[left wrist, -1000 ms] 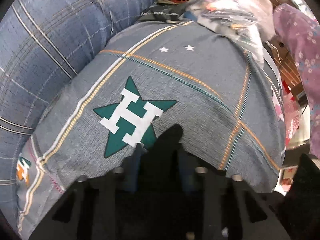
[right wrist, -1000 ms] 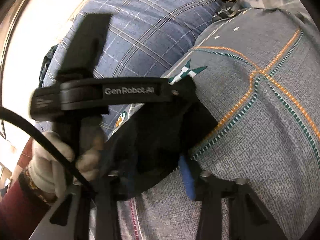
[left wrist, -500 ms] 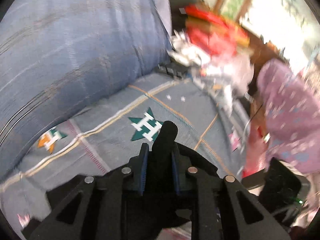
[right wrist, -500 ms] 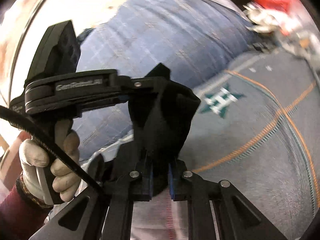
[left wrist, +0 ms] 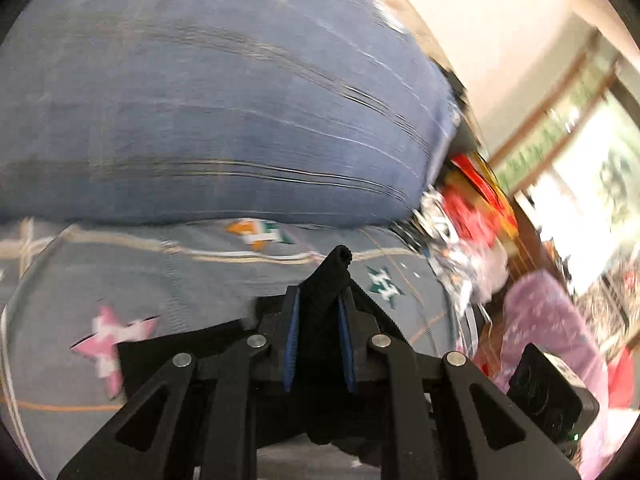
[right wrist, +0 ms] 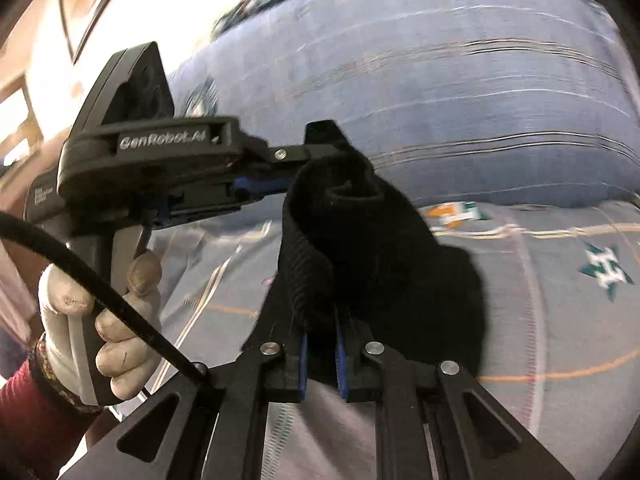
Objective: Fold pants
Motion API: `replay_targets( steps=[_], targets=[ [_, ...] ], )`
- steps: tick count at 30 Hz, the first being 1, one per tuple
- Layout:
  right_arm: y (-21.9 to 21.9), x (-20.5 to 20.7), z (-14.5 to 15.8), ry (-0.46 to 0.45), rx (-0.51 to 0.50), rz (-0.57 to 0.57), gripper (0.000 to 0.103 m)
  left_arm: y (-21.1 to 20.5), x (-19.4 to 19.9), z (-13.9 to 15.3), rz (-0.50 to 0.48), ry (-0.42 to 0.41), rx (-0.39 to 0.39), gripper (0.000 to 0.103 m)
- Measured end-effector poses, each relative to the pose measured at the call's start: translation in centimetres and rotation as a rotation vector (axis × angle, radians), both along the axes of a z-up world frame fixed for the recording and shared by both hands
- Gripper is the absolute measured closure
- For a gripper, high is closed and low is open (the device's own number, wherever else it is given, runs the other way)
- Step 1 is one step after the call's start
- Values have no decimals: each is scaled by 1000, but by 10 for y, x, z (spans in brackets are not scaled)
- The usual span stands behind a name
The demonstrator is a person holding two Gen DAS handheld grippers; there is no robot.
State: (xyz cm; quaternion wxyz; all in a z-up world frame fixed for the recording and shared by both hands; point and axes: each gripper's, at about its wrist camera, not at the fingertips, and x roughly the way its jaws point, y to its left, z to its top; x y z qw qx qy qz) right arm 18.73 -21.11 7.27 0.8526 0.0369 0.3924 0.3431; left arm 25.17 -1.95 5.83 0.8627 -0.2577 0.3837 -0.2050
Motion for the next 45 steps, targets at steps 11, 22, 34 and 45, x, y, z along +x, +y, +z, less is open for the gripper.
replay_targets(
  steps=[11, 22, 34, 45],
  targets=[
    [88, -1, -71, 28, -243, 148, 79, 120, -43, -91, 229, 180, -197, 61],
    [62, -43, -32, 84, -102, 260, 53, 110, -84, -84, 216, 153, -281, 41],
    [-57, -30, -28, 146, -51, -50, 53, 25, -70, -93, 204, 263, -30, 90],
    [-52, 8, -24, 155, -13, -62, 53, 74, -110, -124, 252, 300, -310, 80]
  ],
)
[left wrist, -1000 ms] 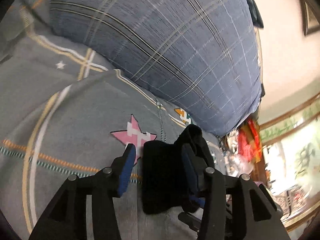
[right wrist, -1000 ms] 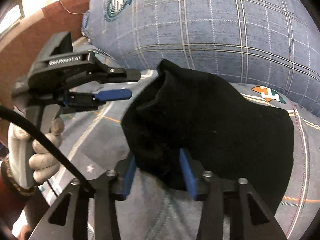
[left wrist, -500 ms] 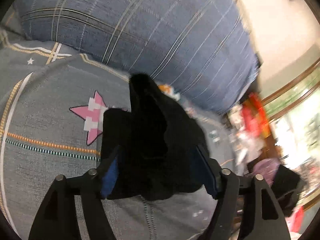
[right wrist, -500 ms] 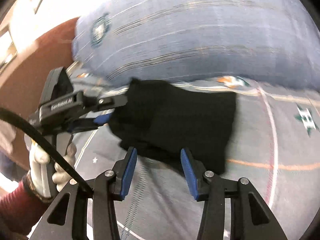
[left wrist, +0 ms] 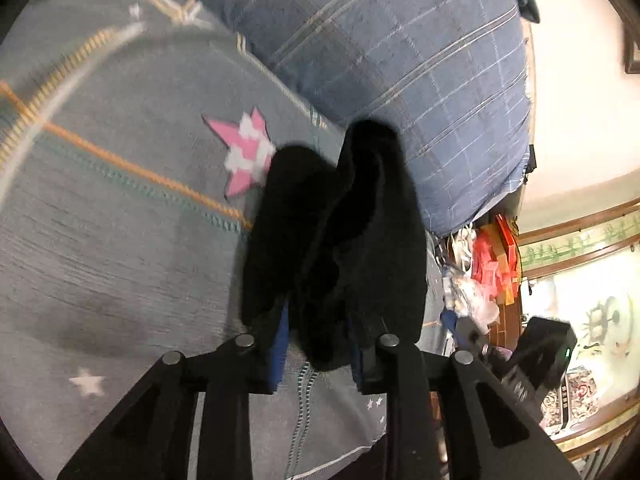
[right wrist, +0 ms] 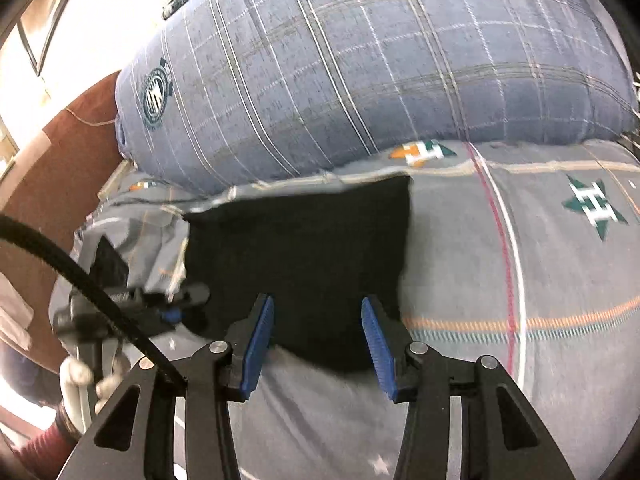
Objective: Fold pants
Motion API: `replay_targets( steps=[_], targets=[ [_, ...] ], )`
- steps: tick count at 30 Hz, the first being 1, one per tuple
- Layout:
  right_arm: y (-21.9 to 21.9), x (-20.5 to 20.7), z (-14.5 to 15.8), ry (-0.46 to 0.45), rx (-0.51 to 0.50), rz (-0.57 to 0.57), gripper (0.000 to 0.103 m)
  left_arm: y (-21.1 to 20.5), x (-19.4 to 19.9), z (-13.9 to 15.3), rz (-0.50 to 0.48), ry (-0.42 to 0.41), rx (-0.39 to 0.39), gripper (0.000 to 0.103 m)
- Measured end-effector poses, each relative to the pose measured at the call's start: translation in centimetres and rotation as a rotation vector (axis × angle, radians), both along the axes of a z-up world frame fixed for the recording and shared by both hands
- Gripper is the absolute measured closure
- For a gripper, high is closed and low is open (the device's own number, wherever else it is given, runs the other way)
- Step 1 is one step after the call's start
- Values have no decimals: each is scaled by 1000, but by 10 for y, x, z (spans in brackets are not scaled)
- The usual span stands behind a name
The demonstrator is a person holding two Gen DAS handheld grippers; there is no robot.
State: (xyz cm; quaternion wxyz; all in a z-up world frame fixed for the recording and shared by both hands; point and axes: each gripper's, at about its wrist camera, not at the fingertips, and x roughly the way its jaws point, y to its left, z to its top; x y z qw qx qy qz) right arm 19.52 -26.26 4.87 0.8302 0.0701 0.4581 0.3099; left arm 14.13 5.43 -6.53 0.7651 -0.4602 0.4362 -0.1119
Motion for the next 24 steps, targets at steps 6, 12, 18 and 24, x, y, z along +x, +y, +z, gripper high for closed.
replay_targets(
  steps=[6, 12, 18, 24],
  targets=[
    [41, 31, 9, 14, 67, 39, 52, 4, 6, 66, 14, -218, -26, 51],
    [61, 77, -31, 178, 163, -56, 52, 0, 78, 44, 49, -63, 75, 47],
    [52, 107, -76, 291, 280, -151, 53, 7, 84, -4, 99, -11, 17, 55],
    [56, 102, -65, 241, 252, -128, 53, 13, 79, 12, 72, 1, 26, 55]
  ],
)
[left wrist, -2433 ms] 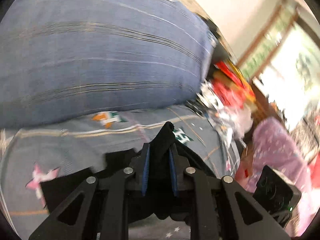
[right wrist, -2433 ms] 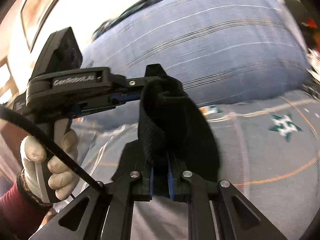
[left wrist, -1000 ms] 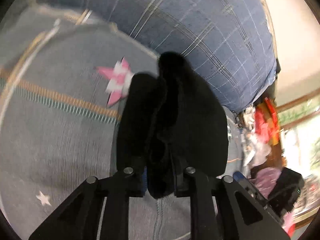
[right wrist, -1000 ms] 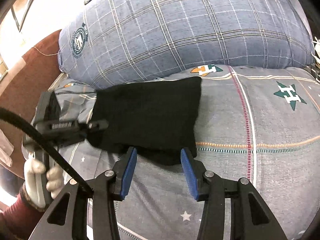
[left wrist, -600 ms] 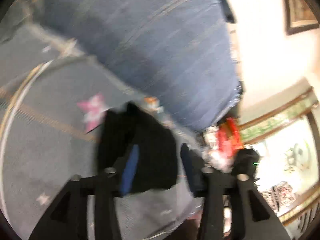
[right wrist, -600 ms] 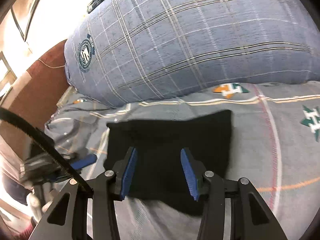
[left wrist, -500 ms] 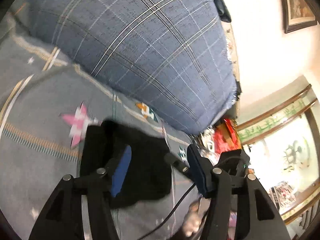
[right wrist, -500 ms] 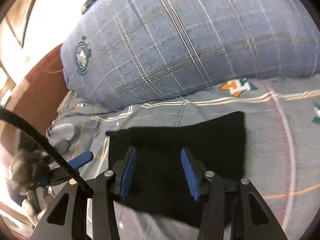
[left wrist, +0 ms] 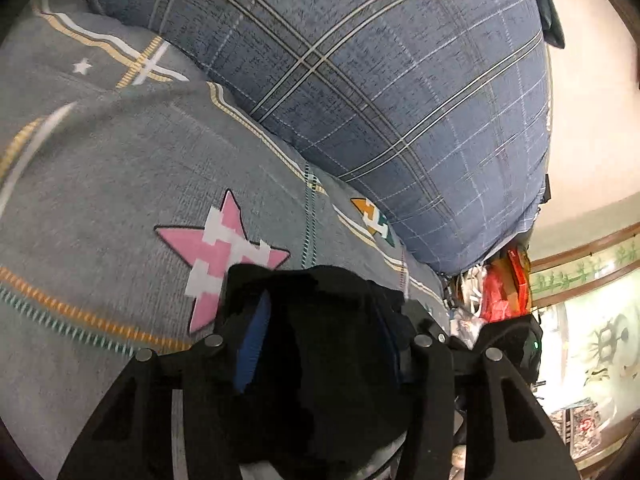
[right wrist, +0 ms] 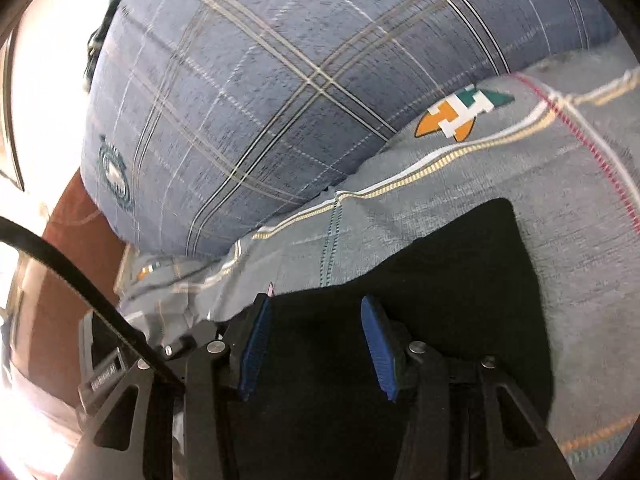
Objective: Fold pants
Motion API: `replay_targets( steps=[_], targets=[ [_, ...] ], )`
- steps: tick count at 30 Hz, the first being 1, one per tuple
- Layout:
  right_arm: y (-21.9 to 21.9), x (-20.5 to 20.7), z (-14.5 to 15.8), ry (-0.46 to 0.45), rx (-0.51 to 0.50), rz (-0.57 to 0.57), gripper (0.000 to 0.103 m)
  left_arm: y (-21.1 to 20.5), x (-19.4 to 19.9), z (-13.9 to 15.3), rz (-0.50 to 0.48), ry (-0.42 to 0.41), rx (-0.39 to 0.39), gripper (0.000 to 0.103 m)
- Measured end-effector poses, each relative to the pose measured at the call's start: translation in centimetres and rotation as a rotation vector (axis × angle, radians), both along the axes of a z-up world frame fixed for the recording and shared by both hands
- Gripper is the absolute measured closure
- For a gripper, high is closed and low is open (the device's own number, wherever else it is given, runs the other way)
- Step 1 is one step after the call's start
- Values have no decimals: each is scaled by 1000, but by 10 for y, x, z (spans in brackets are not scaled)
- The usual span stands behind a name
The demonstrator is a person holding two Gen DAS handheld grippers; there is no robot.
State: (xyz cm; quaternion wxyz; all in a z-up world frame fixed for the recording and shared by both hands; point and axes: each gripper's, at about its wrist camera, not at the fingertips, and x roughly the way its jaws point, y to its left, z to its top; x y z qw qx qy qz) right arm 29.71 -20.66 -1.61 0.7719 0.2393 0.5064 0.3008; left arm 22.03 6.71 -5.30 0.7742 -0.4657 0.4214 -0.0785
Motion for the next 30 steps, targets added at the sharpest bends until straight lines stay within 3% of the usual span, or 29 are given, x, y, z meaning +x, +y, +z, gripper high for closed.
replay_targets(
  steps=[6, 12, 16, 19, 23, 27, 30],
  targets=[
    [-23, -62, 43, -197, -86, 18, 47, -20, -31, 48, -17, -102, 102, 44],
    [-51, -116, 32, -229, -153, -15, 43, -26, -38, 39, -15, -19, 152, 43],
    [-71, -155, 29, -279, -211, -56, 43, -50, -88, 69, -23, -66, 380, 43],
    [-74, -188, 23, -313, -268, -54, 43, -74, -143, 83, 48, -78, 622, 42],
    [-68, -217, 12, -320, -306, -42, 42, -99, -187, 84, 133, -51, 843, 41],
    [-62, -231, 8, -312, -310, 3, 42, -112, -209, 93, 175, -59, 876, 39],
    [-60, -244, 17, -350, -311, 7, 40, -122, -217, 107, 225, -72, 927, 23]
  ],
)
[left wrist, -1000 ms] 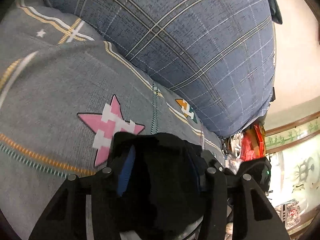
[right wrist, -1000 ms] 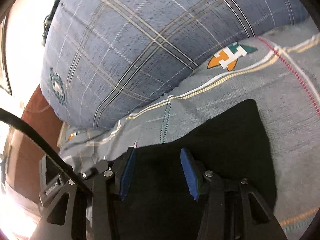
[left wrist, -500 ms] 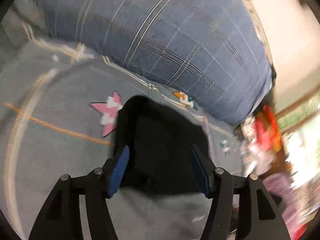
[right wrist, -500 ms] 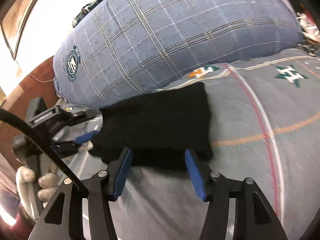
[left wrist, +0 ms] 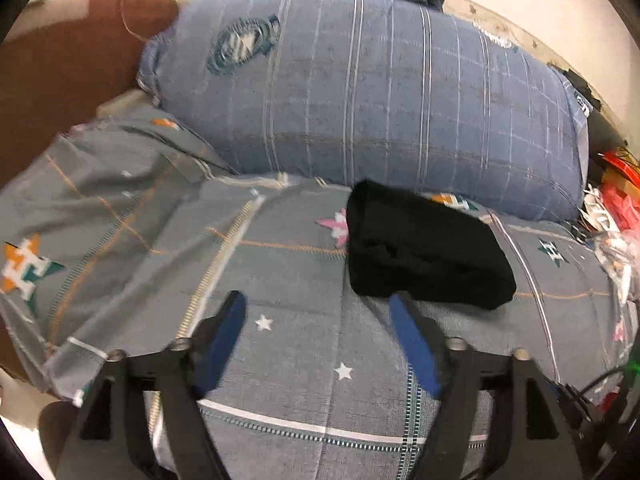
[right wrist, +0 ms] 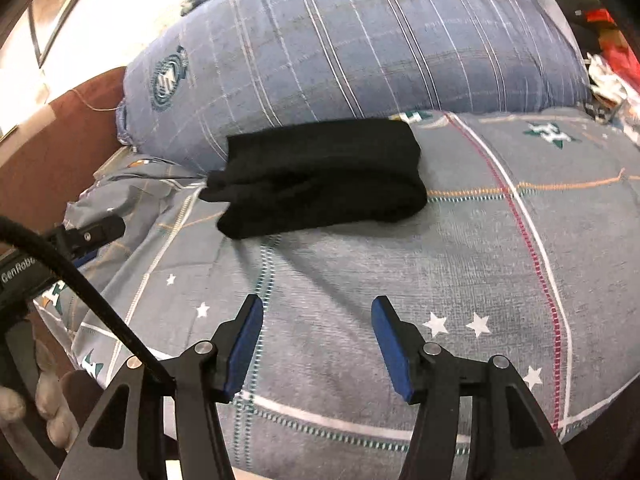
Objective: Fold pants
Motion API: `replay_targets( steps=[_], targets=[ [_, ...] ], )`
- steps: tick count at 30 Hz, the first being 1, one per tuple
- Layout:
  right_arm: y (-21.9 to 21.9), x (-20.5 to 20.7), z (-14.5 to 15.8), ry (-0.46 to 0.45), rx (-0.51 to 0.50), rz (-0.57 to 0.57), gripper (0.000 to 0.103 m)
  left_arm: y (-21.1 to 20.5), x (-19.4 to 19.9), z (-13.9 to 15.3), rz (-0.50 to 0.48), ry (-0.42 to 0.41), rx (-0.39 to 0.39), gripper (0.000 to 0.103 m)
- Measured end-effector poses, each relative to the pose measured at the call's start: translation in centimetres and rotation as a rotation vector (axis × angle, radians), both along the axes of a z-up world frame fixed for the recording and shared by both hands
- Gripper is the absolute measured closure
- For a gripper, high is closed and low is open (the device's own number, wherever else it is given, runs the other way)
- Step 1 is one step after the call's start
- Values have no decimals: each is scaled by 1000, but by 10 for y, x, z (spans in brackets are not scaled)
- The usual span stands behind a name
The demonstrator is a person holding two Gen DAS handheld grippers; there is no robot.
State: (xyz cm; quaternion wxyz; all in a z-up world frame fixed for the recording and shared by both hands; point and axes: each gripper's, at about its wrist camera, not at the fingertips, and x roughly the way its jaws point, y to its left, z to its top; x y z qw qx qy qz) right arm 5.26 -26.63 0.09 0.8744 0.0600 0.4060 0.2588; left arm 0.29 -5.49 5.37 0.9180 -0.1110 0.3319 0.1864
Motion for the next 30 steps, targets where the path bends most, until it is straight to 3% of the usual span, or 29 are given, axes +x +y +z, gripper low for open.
replay_targets(
  steps=[3, 20, 30],
  targets=[
    [2, -15, 8, -35, -1, 8, 36, -7, -13, 12, -3, -39, 13, 20],
    [-1, -58, 36, -118, 4, 7, 29, -50, -55, 42, -66, -62, 97, 14],
    [1, -55, 29, -86, -14, 10, 27, -59, -49, 32, -102, -11, 87, 14]
  ],
)
